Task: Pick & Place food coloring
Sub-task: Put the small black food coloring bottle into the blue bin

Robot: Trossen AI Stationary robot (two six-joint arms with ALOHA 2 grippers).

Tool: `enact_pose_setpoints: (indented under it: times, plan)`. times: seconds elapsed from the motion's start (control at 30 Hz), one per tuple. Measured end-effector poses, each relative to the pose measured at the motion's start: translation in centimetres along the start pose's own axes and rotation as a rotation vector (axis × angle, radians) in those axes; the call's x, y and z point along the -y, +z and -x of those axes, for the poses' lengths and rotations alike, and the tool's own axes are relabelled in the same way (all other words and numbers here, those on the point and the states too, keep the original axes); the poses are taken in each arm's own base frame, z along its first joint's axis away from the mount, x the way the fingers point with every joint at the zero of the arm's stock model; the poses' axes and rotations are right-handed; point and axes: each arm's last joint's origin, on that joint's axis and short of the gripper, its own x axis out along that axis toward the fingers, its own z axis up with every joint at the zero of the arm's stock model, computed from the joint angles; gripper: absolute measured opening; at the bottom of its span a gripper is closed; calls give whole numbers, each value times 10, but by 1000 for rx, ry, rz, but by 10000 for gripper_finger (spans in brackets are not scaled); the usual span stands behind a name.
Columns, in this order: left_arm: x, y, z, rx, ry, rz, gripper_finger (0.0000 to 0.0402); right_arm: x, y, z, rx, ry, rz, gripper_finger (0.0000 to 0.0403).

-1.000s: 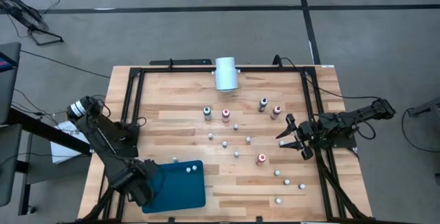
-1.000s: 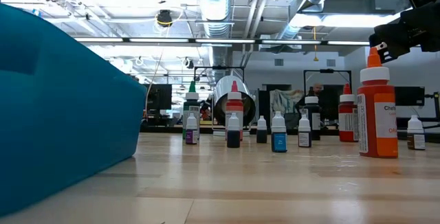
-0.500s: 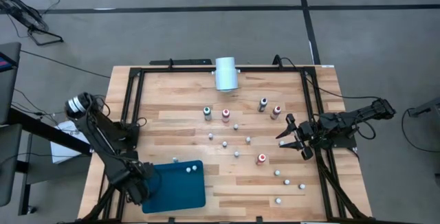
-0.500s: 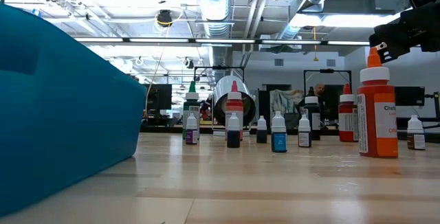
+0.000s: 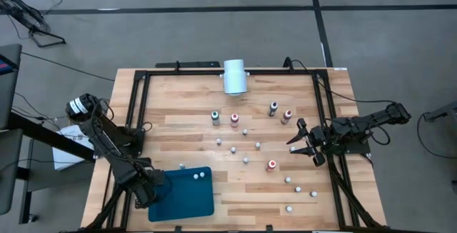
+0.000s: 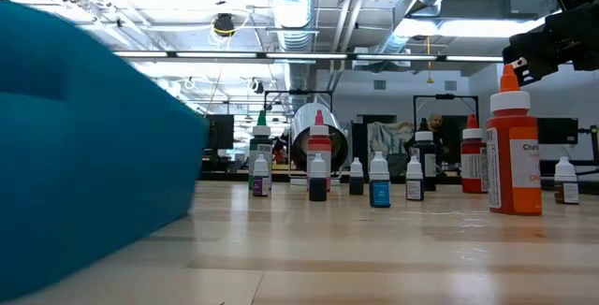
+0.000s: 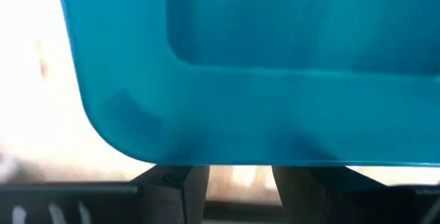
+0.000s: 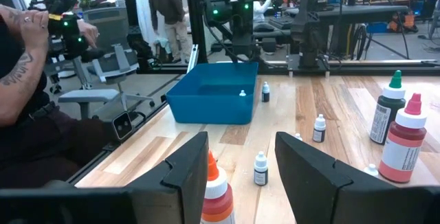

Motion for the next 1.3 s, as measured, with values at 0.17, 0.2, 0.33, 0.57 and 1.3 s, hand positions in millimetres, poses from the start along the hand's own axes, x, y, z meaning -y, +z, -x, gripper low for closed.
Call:
enact_pose_setpoints:
  times: [0.17,0.2,0.33,0.57,1.3]
  plan:
    - [2,9,1,98,-11,-72,141,0,0,0,0,0,0,159]
    - [2,10,1,114,-14,-80,141,0,0,0,0,-1,0,159]
    - [4,17,2,190,-26,-103,141,0,0,0,0,0,0,159]
    - [6,36,6,364,-45,-133,141,0,0,0,0,0,0,159]
    - [-7,80,17,550,-66,-214,141,0,0,0,0,0,0,159]
